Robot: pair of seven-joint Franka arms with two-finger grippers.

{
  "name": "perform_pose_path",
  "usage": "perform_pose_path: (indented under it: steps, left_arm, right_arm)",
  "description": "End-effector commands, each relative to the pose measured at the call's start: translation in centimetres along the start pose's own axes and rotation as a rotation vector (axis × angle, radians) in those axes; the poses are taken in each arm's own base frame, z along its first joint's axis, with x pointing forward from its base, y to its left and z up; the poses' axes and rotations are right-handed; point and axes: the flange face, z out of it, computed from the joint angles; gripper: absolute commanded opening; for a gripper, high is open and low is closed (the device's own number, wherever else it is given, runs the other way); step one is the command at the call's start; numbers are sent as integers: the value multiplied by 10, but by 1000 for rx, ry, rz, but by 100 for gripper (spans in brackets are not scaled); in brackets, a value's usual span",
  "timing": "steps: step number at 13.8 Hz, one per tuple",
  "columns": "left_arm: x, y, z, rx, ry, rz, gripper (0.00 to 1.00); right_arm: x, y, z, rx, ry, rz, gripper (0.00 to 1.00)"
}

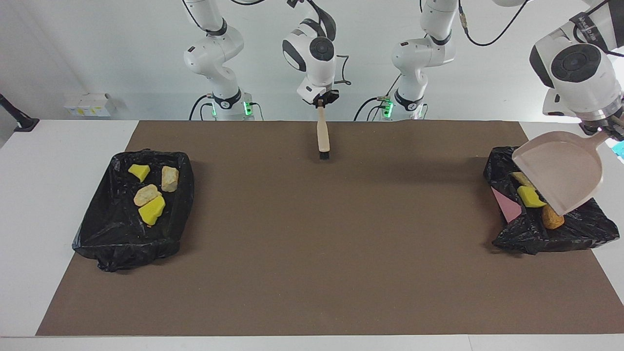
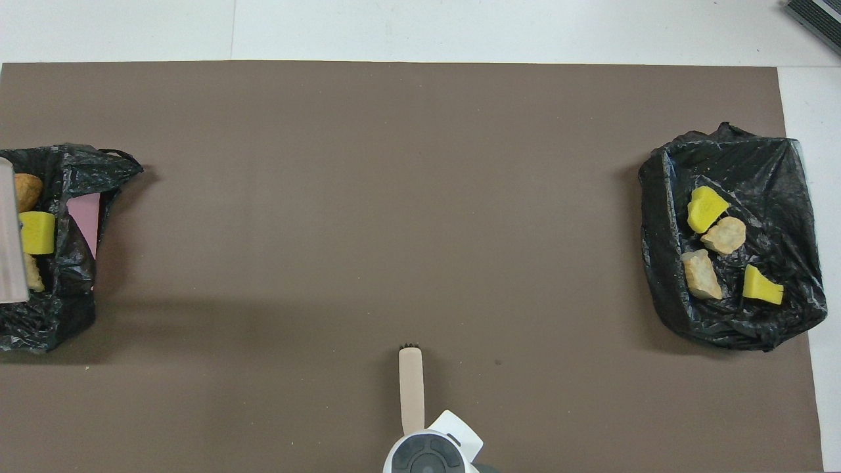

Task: Sweep and dump trash in bin
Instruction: 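Tip the dustpan over the black bag with the left gripper, then bring the empty dustpan back to the table center with the left gripper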

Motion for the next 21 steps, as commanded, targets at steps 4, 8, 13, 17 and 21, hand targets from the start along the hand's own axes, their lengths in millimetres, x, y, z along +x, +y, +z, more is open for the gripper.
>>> perform_pose_path:
  steps: [4, 8, 13, 17, 21]
  left_arm:
    - [54, 26, -39, -108, 251, -258, 0]
    - [101, 46, -61, -194, 398, -337, 0]
    - [177, 65, -102, -290, 507, -576, 0]
    - [223, 80, -138, -373, 594, -748, 0]
    - [316, 92, -163, -466, 638, -927, 0]
  right_arm:
    - [-4, -2, 28, 0, -12, -4, 0]
    - [-2, -2, 31, 3, -11, -5, 15]
    - [5, -8, 15, 27, -3, 3, 46]
    - [20, 3, -33, 76, 10, 36, 61]
    - [70, 71, -112, 126, 69, 80, 67]
